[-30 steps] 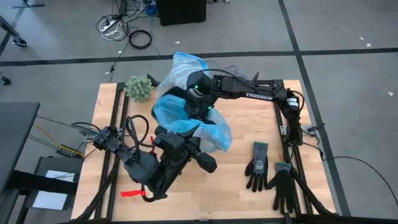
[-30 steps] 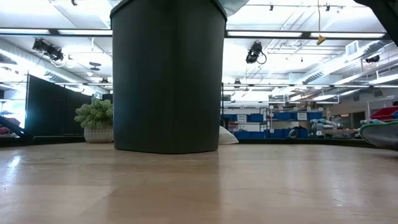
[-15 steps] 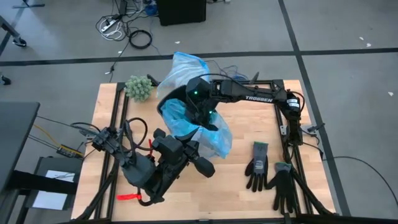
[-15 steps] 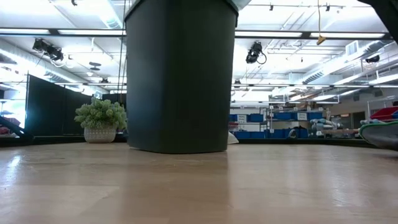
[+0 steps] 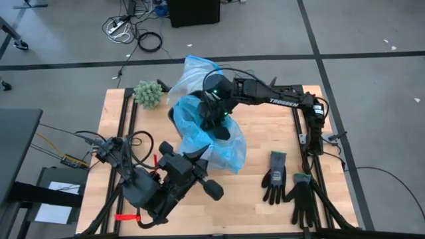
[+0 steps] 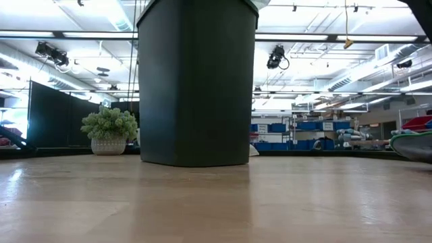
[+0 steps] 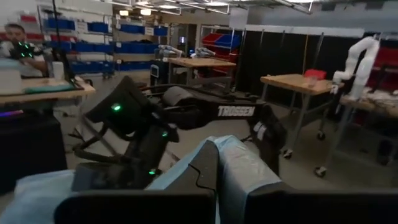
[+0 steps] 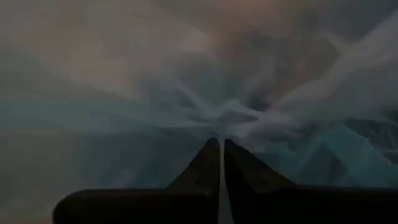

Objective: Place trash/remove bag and relplace
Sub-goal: Insert the new blue trash bag into the trash bin

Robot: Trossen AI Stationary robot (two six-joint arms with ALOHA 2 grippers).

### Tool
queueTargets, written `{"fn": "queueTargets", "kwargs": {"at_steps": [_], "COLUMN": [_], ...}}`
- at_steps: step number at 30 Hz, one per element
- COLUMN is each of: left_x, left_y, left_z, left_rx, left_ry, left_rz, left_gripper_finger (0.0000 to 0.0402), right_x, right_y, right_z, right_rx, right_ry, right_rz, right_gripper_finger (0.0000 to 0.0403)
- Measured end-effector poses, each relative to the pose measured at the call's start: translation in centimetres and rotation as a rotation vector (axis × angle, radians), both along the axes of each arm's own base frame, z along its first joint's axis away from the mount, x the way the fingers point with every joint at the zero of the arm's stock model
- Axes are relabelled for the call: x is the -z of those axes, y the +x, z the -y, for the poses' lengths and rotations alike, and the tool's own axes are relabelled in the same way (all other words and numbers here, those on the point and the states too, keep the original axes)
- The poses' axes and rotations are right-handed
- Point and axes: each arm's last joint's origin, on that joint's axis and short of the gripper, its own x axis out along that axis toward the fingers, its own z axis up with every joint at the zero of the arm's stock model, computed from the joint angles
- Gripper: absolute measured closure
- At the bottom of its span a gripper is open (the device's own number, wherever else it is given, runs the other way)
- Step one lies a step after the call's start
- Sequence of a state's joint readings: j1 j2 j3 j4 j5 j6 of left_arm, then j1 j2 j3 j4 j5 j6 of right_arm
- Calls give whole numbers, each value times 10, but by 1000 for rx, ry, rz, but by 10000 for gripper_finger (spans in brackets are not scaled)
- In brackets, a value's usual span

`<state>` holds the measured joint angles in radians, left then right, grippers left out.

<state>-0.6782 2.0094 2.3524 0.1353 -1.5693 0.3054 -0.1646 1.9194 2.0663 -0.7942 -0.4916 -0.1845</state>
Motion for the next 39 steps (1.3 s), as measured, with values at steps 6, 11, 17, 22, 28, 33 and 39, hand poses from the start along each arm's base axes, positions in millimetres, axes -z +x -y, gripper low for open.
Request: {"fn": "queueTargets", "kwargs": {"at_steps": [6, 11, 17, 22, 28, 33, 39], "left_x": [9, 10, 7, 11, 12, 12, 12], "left_y": [11, 9, 4, 5, 5, 9, 12], "left_z": [-6, -2, 10, 13, 8, 2, -3], "left_rx": [-29, -12, 127, 134, 14, -5, -25], "left_ry": [65, 74, 79, 68, 23, 14, 10], "left_rz": [-83, -90, -15, -10, -24, -15, -14], "left_gripper_finger": [391, 392, 392, 392, 392, 392, 392], "right_x": [-26, -46, -44, -26, 8, 44, 73], "right_y": [-17, -25, -14, 5, 25, 39, 44], "right_z": [-1, 6, 19, 32, 38, 41, 38], "right_rx": [11, 97, 101, 96, 88, 60, 34], "right_ry": [-75, -247, -289, -269, -245, -199, -167], "right_rz": [93, 223, 296, 309, 212, 82, -53], "right_gripper_finger": [344, 313, 322, 344, 382, 399, 402]}}
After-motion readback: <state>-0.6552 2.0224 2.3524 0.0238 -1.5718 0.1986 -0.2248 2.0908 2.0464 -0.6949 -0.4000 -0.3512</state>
